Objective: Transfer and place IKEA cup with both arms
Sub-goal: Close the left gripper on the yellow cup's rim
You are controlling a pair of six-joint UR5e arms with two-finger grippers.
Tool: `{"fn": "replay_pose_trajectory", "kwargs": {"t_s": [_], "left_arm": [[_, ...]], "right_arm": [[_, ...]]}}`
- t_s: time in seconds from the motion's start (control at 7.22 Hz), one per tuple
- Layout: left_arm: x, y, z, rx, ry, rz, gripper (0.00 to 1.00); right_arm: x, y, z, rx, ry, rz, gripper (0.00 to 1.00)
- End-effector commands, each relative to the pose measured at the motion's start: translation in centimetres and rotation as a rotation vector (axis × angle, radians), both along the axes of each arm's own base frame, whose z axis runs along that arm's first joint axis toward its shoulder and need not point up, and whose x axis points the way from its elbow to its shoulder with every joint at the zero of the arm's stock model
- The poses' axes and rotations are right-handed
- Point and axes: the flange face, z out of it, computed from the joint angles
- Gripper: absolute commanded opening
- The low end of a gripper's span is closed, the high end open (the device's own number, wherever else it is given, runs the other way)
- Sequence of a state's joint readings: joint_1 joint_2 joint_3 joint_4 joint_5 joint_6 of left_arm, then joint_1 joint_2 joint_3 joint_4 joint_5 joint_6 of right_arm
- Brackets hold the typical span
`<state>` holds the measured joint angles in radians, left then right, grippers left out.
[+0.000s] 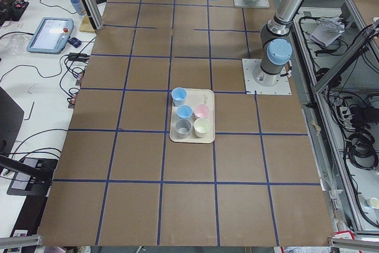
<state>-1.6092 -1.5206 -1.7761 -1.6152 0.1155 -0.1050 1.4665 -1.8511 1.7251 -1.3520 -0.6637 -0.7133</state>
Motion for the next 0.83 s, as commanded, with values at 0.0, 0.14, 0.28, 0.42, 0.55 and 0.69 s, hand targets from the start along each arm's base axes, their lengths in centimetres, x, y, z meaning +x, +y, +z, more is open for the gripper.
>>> {"fn": "replay_pose_trajectory", "kwargs": {"t_s": [0.0,0.14,0.28,0.42,0.55,0.69], "left_arm": [[0.0,0.0,0.2,-0.019,0.0,0.0,0.0],[0.0,0.1,0.3,-0.021,0.0,0.0,0.0],[0.0,0.1,0.3,-0.022,-0.002,-0.001,0.0],[0.1,0.1,0.5,-0.025,-0.003,0.001,0.0],[0.1,0.2,0.7,-0.027,-0.003,0.001,0.0],[0.5,0.0,1.5,-0.043,-0.016,0.008,0.0]], "right_arm": [[0.0,0.1,0.2,0.003,-0.001,-0.006,0.54],[0.0,0.3,0.3,0.009,-0.002,-0.012,0.8],[0.0,0.3,0.5,0.013,-0.001,-0.018,1.0],[0.0,0.2,0.7,0.008,0.0,-0.018,1.0],[0.0,0.2,0.7,0.007,0.0,-0.018,1.0],[0.0,0.2,0.7,0.008,0.001,-0.019,1.0]]}}
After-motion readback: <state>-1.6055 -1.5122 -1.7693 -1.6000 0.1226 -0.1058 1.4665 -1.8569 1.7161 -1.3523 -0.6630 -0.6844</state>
